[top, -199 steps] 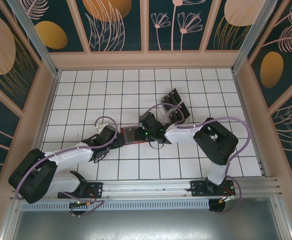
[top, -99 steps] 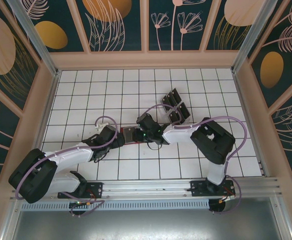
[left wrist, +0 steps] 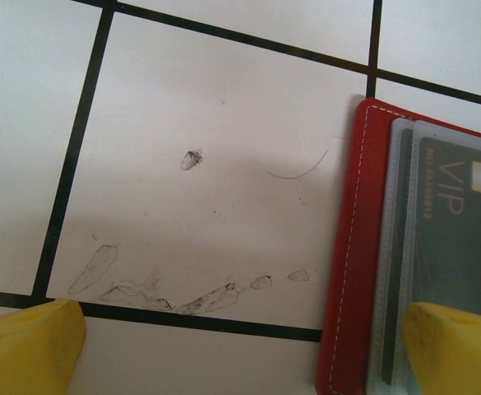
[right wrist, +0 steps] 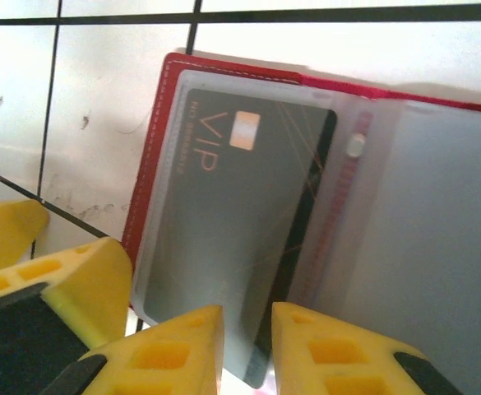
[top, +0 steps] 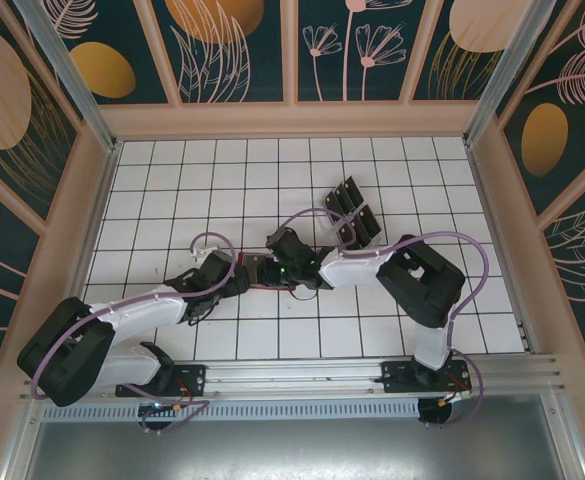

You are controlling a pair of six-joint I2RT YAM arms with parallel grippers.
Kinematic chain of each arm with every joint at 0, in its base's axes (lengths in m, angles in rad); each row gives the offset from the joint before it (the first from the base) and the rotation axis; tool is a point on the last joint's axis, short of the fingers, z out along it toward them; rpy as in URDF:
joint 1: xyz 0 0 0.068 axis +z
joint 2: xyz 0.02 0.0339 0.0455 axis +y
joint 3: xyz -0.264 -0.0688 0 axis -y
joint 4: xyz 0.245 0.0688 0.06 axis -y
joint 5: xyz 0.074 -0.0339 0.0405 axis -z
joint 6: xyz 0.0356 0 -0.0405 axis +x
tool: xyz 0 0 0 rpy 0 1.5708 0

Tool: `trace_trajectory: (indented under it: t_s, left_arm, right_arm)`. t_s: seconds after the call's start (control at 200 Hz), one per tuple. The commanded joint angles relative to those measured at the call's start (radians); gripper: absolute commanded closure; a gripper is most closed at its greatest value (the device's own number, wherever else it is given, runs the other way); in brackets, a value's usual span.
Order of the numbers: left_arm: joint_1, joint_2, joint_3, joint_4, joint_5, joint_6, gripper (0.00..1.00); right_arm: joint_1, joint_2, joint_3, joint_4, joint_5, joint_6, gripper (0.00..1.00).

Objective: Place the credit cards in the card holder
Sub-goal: Insert the credit card into the card slot.

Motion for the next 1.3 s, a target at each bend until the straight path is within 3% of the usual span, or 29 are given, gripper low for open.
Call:
trace_trajectory:
  t_s: [0.0, 0.37, 0.651, 1.296]
  left_arm:
    - [0.004, 0.006, -0.007, 0.009, -0.003, 0.015, 0.01]
    - [0.004, -0.035, 0.001, -0.020, -0.018, 0.006, 0.02]
    - [0.004, -0.081, 0.049, -0.064, -0.027, 0.026, 0.01]
    - [0.004, -0.007, 0.107, -0.059, 0.017, 0.082, 0.01]
  right_arm:
    - [0.007, 0.020, 0.034, 0.011, -0.022, 0.003, 0.77]
    - [0.002, -0.025, 0.012, 0.027, -0.026, 0.005, 0.75]
    - [-0.042, -0.119, -0.050, -0.022, 0.037, -0.020, 0.63]
    - [-0.117, -0.154, -0.117, -0.053, 0.096, -0.074, 0.63]
